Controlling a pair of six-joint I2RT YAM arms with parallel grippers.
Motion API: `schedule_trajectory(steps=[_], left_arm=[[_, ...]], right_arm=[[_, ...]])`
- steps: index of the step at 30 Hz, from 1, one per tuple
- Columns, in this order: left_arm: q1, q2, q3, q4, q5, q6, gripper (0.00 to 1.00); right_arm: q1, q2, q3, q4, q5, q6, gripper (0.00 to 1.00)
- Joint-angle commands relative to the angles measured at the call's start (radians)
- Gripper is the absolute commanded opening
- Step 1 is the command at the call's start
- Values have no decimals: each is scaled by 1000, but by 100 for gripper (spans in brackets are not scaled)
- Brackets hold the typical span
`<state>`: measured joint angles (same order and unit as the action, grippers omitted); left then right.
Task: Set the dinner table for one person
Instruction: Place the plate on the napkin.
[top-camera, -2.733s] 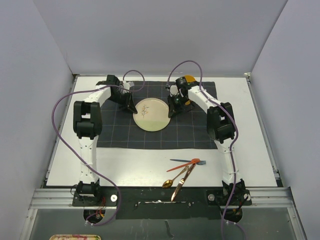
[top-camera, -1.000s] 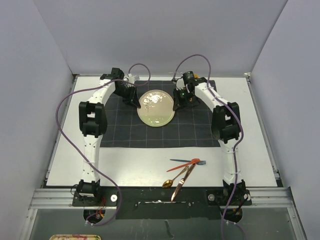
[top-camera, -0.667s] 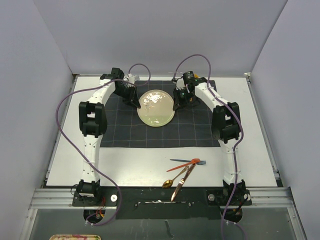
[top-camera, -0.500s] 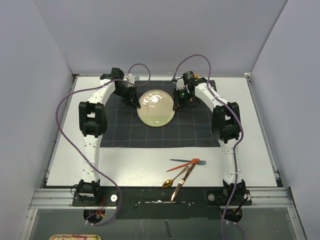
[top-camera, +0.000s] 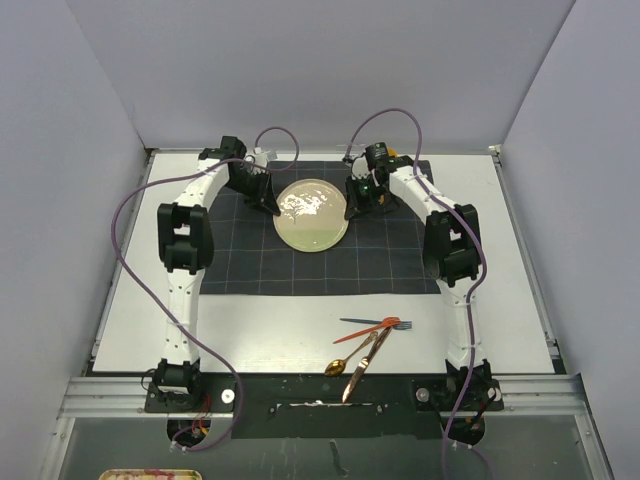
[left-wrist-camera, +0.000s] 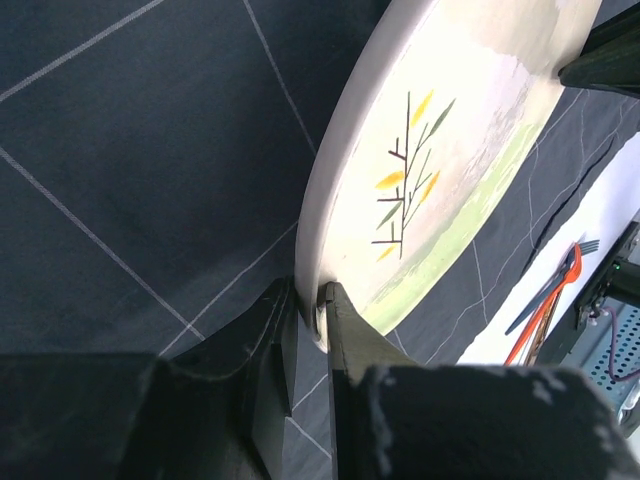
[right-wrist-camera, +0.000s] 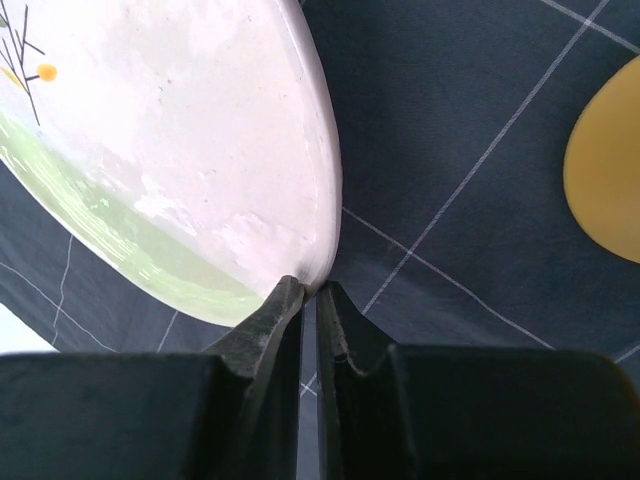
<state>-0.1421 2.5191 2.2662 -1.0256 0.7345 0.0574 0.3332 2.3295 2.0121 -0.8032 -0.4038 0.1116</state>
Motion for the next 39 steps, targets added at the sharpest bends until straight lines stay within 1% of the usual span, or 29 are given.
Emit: schedule_trajectory(steps=[1, 26, 39], left_arm=[[12, 32, 56, 40, 11, 17, 0], [12, 81, 106, -2, -28, 53, 0], [9, 113, 172, -29, -32, 40, 0]], right_arm=[[0, -87, 13, 36, -24, -16, 0], [-5, -87, -13, 43, -23, -22, 0], [-17, -63, 4, 45, -31, -18, 1]])
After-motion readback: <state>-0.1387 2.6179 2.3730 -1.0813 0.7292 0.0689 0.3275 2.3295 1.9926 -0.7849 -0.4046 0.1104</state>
